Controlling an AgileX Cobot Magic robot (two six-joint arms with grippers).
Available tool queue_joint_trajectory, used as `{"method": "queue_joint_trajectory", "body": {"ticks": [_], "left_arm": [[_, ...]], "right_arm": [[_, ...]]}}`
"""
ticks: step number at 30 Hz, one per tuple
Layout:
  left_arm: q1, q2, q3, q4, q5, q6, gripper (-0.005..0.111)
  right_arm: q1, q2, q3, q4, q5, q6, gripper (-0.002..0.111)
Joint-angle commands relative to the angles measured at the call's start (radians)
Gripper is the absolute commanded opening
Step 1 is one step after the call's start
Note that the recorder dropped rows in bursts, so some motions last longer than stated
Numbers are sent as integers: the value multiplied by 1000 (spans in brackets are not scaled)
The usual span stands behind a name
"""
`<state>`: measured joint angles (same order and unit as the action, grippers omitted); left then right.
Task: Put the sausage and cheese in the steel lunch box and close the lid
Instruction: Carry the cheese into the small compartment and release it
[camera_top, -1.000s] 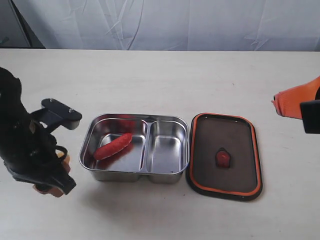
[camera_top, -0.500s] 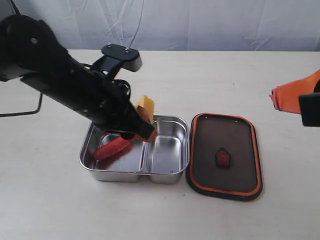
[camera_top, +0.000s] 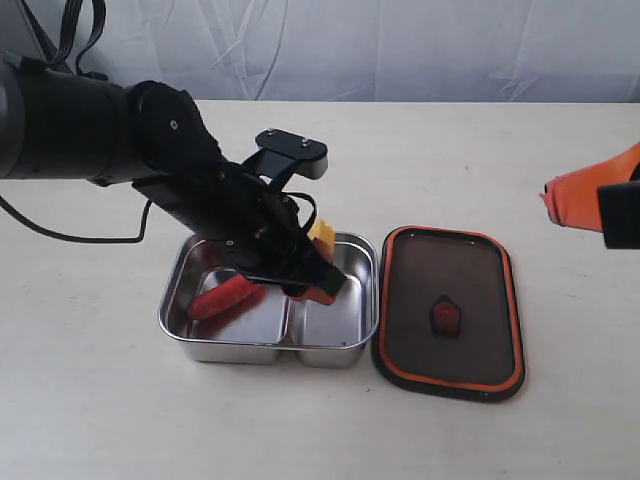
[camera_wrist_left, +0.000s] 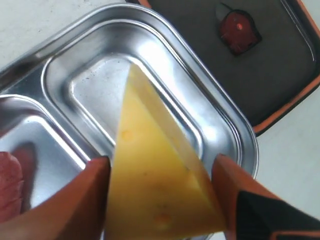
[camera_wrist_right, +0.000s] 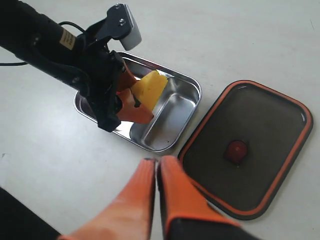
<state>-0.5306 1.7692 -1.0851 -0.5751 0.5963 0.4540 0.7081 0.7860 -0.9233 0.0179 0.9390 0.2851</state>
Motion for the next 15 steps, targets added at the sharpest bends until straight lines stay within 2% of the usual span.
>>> {"method": "queue_joint_trajectory", "body": {"ticks": [1,4,12,15], "left_arm": [[-9,4,-15,-9,16,3,54],[-9,4,-15,-17,29,34,58],[-9,4,-15,-21,65,55,58],[-7,-12,-23,7,84,40,54]], "right_arm": [[2,-9,2,0,-3,3,6],[2,-9,2,0,-3,3,6],[2,-9,2,0,-3,3,6],[2,-9,2,-18,-3,44,6]]}}
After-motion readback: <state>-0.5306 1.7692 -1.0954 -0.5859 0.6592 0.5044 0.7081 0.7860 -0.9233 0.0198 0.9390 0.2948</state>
